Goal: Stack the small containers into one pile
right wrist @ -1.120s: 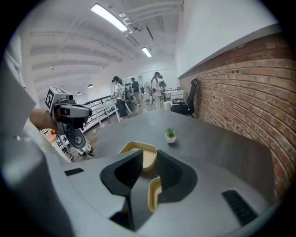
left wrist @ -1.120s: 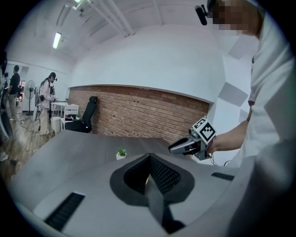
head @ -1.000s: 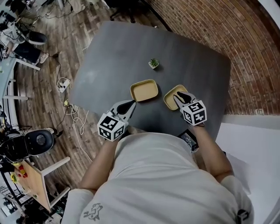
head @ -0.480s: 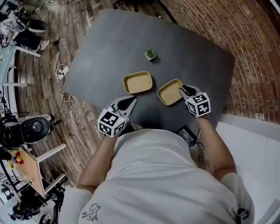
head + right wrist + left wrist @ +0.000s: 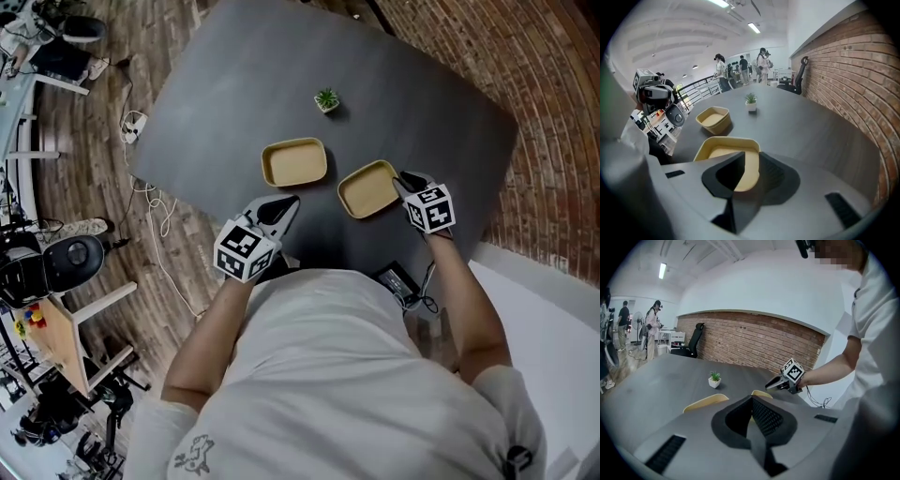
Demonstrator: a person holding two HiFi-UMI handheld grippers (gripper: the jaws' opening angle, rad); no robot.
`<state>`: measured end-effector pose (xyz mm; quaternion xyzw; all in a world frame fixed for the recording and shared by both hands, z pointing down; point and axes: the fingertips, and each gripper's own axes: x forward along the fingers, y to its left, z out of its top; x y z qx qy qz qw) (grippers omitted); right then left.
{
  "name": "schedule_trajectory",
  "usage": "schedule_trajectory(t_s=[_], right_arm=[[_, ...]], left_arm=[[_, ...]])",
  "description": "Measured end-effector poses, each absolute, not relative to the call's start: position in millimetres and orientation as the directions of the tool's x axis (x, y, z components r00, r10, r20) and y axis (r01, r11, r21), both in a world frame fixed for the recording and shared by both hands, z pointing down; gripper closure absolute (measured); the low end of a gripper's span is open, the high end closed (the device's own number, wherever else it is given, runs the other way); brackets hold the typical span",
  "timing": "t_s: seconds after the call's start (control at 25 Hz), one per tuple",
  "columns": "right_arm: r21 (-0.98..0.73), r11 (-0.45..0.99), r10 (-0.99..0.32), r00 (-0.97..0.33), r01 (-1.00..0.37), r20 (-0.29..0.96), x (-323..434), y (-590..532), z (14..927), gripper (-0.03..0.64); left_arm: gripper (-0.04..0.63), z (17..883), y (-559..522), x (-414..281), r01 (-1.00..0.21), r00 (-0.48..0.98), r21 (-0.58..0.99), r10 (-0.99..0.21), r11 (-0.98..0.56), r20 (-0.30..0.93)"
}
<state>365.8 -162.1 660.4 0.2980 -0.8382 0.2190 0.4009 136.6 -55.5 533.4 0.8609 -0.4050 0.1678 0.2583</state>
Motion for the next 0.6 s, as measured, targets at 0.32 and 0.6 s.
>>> schedule_trajectory(t_s=[0.32,0.6], right_arm=[[-0.152,0.741,-0.252,-0.481,-0.654,0.84,366,-168,693,0.52],[-0.171,0.741,-0.216,-0.472,-0.649,0.855,361,-169,707,0.528]], left_arm=[[0.584,553,-58,140,-0.791,0.607,0.326,-0.592,-0.518,0.53],[0.584,560,-57,140,-0.792,0.606,0.342,-0.58,-0.506,0.545]])
